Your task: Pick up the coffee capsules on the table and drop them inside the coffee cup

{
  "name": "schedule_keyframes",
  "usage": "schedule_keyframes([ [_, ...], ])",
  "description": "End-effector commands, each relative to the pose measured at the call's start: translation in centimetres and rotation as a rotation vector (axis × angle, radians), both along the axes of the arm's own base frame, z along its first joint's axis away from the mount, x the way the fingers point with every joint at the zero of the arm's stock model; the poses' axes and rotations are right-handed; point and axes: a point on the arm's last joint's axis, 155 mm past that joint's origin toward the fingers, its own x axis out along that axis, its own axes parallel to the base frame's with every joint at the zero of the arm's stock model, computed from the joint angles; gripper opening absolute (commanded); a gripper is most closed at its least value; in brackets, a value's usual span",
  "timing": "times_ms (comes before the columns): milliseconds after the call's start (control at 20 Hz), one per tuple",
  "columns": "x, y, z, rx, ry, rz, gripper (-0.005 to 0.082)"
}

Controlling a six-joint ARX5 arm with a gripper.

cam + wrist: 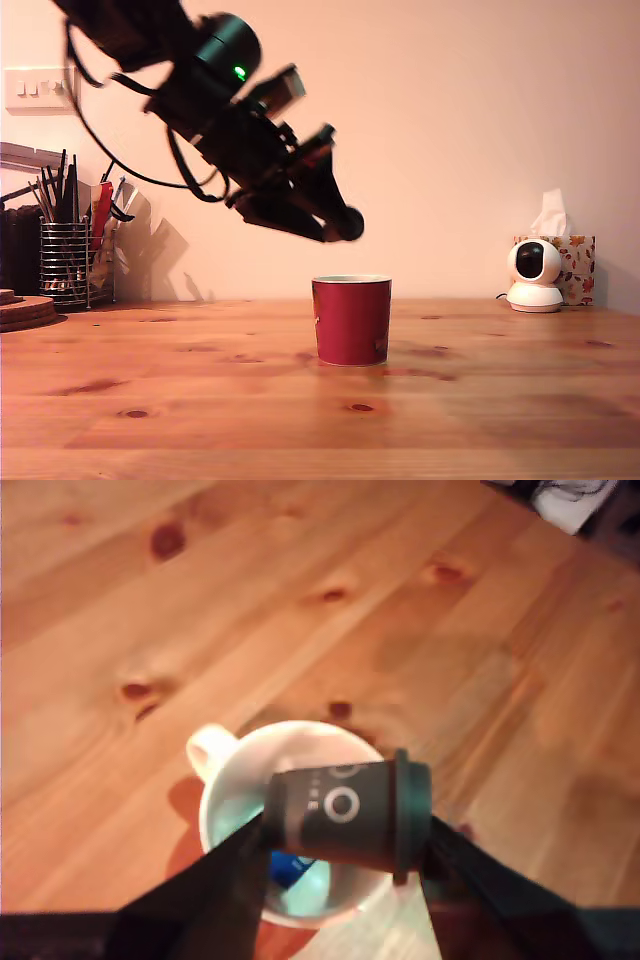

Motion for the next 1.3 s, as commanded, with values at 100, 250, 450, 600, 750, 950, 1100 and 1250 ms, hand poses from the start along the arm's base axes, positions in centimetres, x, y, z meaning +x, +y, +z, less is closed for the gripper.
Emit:
schedule_keyframes([
  [100,0.2,-0.8,-2.8,0.043,0.042,-0.007,0.0263],
  [250,0.3,-1.1,-3.8,0.067,0.058,-0.004,0.0264],
  [450,0.1,-1.0,-4.2,0.078,0.069,-0.004,0.0264],
  [600,0.1,-0.8,-4.5,0.088,0.076,0.000,0.0263],
  [750,0.1,-0.8,-4.5,0.088,0.076,0.001,0.0263],
  [950,0.1,-0.7,-4.5,0.095,0.074,0.007,0.0263],
  [1100,0.3,-0.5,-4.6,0.104,0.070,0.017,0.0263],
  [1250,0.4,-0.5,-4.6,0.104,0.065,0.020,0.0263],
])
